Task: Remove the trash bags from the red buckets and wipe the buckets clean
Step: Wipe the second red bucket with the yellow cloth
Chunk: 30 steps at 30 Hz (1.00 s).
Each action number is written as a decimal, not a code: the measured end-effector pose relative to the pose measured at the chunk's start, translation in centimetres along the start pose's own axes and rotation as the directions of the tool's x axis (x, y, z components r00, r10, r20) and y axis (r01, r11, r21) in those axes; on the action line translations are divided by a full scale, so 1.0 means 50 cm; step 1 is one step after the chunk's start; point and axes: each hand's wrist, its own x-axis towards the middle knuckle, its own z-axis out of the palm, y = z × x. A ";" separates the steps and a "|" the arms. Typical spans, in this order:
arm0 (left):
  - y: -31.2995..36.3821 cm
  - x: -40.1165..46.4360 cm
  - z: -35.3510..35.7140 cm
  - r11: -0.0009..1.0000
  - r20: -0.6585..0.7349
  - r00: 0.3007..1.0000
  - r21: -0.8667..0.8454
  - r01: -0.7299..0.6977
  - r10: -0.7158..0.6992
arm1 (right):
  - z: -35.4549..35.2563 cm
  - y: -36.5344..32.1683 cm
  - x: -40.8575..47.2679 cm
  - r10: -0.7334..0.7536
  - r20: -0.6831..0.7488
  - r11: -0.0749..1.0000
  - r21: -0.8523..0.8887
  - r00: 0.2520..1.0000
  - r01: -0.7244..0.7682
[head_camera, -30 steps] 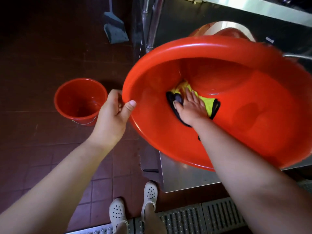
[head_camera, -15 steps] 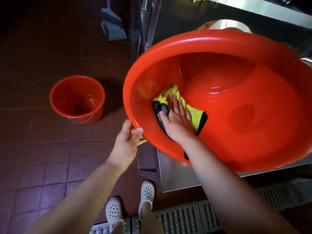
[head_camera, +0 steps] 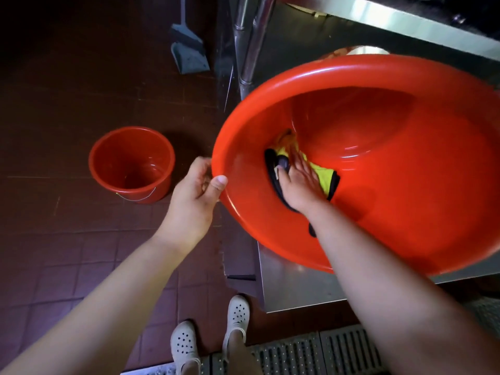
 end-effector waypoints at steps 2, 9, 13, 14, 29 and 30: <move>0.011 0.011 -0.003 0.997 0.006 0.999 0.052 -0.055 0.054 | -0.009 0.017 0.037 0.069 0.042 0.998 -0.019 0.997 -0.068; -0.075 -0.045 0.041 0.889 0.060 0.940 -0.310 0.338 -0.336 | 0.008 0.010 0.057 0.107 0.094 0.983 -0.161 0.990 -0.091; -0.098 -0.070 0.058 0.869 0.043 0.932 -0.346 0.353 -0.361 | 0.009 -0.032 0.005 0.064 0.117 0.990 -0.130 0.991 -0.049; -0.098 -0.068 0.057 0.876 0.013 0.937 -0.350 0.331 -0.348 | 0.013 -0.046 -0.024 0.037 0.110 0.994 -0.102 0.993 -0.026; -0.026 -0.039 0.014 0.998 -0.050 0.997 -0.011 0.064 -0.064 | 0.036 -0.037 -0.116 -0.003 -0.026 1.000 0.028 1.000 0.003; -0.019 -0.036 0.009 1.000 -0.038 0.999 0.024 0.020 -0.020 | 0.034 -0.024 -0.095 0.028 -0.031 0.999 0.030 0.999 -0.027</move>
